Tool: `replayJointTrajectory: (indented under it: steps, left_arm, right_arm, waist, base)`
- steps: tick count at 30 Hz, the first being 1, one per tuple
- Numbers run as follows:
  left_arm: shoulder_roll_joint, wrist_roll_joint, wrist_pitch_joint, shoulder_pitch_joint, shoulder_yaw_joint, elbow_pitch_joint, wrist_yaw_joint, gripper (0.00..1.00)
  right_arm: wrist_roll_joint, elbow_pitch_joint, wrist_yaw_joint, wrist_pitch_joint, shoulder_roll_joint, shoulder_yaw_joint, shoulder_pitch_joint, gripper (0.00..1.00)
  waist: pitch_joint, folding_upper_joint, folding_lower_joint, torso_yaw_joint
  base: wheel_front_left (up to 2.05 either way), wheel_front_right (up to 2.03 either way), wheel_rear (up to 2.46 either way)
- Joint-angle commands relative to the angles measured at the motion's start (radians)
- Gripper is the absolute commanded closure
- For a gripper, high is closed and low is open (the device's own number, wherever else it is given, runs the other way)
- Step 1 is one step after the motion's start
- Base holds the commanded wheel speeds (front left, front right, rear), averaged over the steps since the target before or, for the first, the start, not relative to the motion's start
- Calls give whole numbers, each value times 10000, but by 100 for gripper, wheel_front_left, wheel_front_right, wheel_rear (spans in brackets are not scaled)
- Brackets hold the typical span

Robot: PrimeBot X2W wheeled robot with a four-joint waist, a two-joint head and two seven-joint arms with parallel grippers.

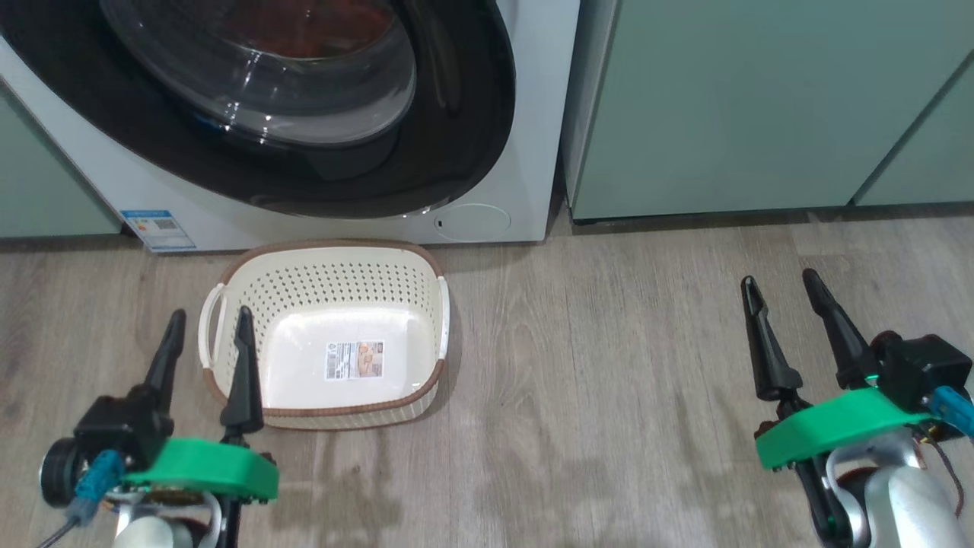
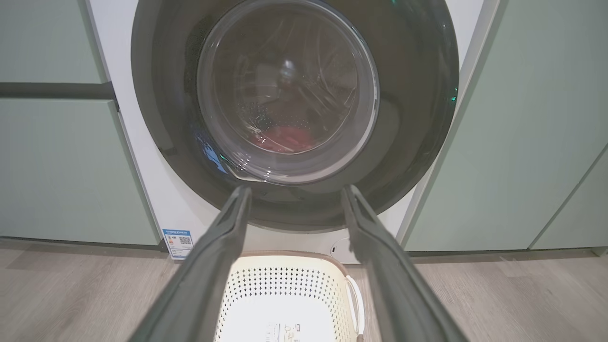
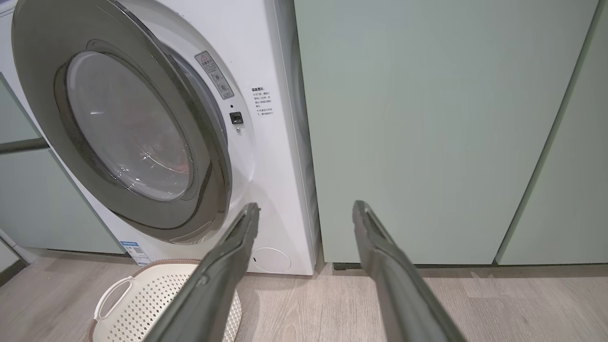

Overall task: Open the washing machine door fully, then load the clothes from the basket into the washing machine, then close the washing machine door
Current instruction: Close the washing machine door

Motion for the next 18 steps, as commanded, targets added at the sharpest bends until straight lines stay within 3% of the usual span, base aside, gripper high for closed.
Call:
replayJointTrajectory:
  steps: [1,18]
  left_arm:
    - [219,130,-129,-305,280,-242,72,0]
    - [168,237,-337,-307,305,200,258,0]
  right_arm:
    - [-90,-380,0,21,-26,227,-135,0]
    - [-103,-504,0,107,-26,258,-53,0]
  waist:
    - [-63,-1,1,8]
    - [-173,-1,1,49]
  base:
    - [0,0,0]
    - [0,0,0]
